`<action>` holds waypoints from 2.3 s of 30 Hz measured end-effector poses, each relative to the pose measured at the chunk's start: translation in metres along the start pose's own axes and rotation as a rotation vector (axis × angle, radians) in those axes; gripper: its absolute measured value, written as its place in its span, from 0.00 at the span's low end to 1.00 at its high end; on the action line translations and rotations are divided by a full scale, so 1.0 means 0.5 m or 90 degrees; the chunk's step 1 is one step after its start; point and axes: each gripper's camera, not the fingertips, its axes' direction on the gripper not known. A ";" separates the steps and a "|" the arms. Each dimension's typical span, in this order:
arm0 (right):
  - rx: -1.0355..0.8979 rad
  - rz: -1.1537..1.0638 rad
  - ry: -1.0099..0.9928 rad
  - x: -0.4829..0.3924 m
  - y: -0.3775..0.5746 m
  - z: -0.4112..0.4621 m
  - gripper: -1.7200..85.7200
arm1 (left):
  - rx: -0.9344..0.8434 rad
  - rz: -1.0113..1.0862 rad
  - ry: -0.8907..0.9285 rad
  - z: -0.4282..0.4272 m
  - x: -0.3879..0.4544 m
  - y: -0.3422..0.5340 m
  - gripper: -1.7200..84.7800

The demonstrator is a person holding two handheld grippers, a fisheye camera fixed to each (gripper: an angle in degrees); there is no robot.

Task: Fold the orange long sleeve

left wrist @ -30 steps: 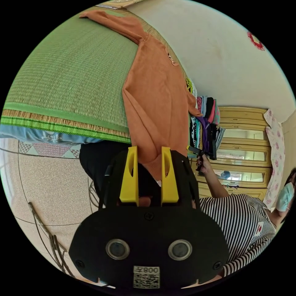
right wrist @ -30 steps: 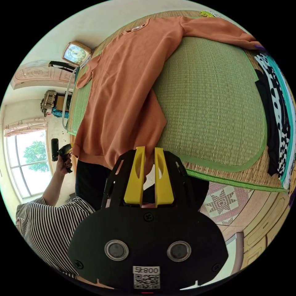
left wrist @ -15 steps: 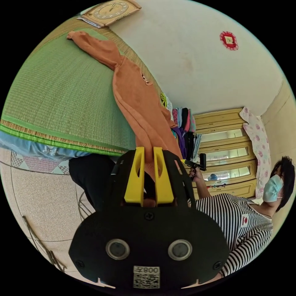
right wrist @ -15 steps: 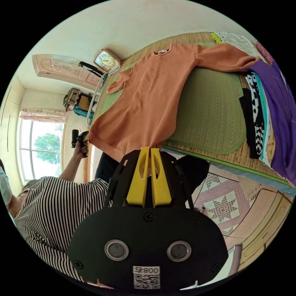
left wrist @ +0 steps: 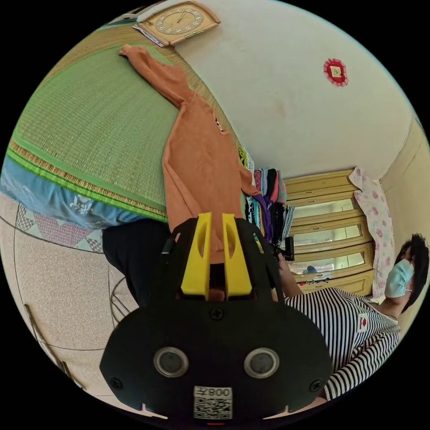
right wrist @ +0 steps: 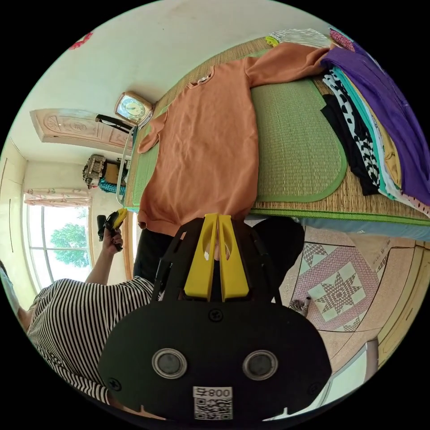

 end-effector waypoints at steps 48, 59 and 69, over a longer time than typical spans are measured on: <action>0.258 -0.093 0.004 0.103 -0.183 0.105 0.02 | -0.327 0.462 -0.058 1.243 0.798 -0.421 0.09; 0.446 -0.030 -0.043 0.309 -0.179 0.041 0.03 | -0.367 0.661 -0.105 1.682 1.071 -0.537 0.13; 0.445 -0.003 -0.124 0.436 -0.174 0.022 0.07 | -0.377 0.715 -0.162 1.803 1.137 -0.577 0.07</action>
